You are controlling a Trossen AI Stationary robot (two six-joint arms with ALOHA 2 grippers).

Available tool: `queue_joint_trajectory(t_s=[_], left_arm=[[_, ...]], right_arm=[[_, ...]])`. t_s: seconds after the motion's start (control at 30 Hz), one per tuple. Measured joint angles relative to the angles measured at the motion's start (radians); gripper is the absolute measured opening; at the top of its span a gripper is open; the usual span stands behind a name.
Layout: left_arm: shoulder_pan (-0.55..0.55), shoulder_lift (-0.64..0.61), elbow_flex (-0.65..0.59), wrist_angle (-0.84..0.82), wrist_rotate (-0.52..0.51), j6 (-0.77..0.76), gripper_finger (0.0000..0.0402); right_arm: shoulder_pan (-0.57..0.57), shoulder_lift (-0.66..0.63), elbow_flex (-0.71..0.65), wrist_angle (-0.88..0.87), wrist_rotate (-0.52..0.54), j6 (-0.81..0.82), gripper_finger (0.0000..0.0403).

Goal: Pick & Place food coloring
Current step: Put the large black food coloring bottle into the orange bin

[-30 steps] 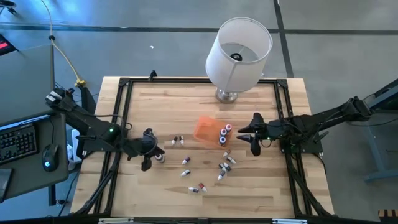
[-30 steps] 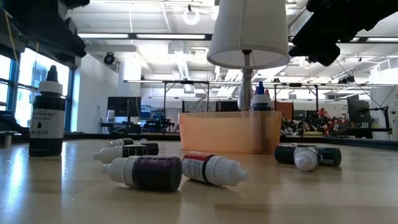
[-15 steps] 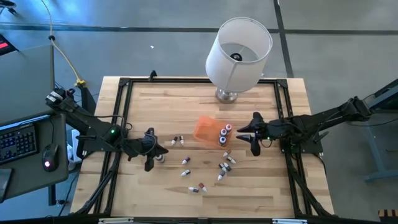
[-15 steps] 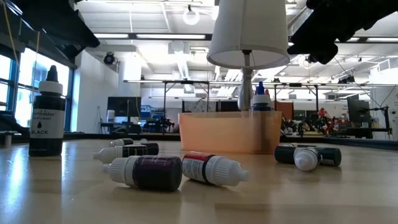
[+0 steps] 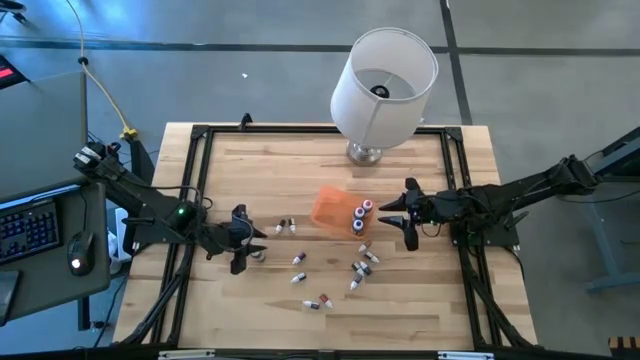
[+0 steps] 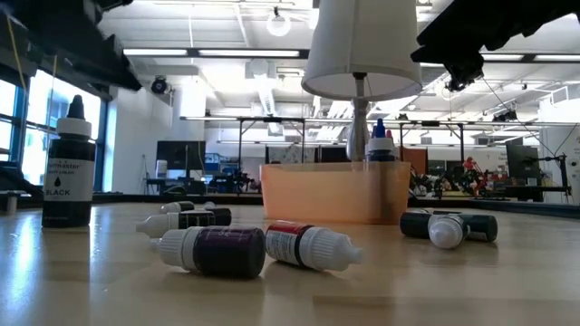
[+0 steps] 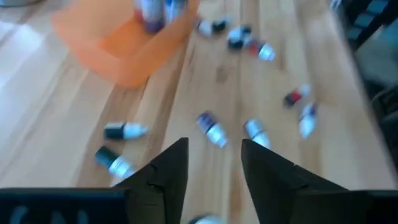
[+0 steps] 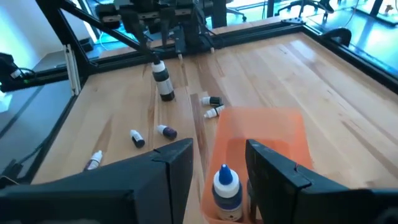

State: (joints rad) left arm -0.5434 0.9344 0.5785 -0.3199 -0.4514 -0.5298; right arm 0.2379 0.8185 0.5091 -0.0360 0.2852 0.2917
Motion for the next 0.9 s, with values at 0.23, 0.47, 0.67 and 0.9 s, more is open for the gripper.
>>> queue_joint_trajectory(t_s=[0.23,0.47,0.67,0.9], left_arm=[[0.000,0.008,0.001,-0.147,0.031,-0.067,0.0155],[0.000,0.017,0.001,-0.128,0.047,-0.077,0.0155],[0.000,0.018,0.002,-0.007,0.047,0.025,0.0154],[0.000,0.018,0.011,-0.069,0.144,0.005,0.0154]], right_arm=[[0.000,0.000,0.000,0.000,0.000,-0.031,0.0139],[0.000,0.000,0.000,0.001,0.000,-0.031,0.0139],[0.000,0.000,0.000,0.001,0.000,-0.031,0.0139],[0.000,0.000,0.000,0.001,-0.001,-0.031,0.0139]])
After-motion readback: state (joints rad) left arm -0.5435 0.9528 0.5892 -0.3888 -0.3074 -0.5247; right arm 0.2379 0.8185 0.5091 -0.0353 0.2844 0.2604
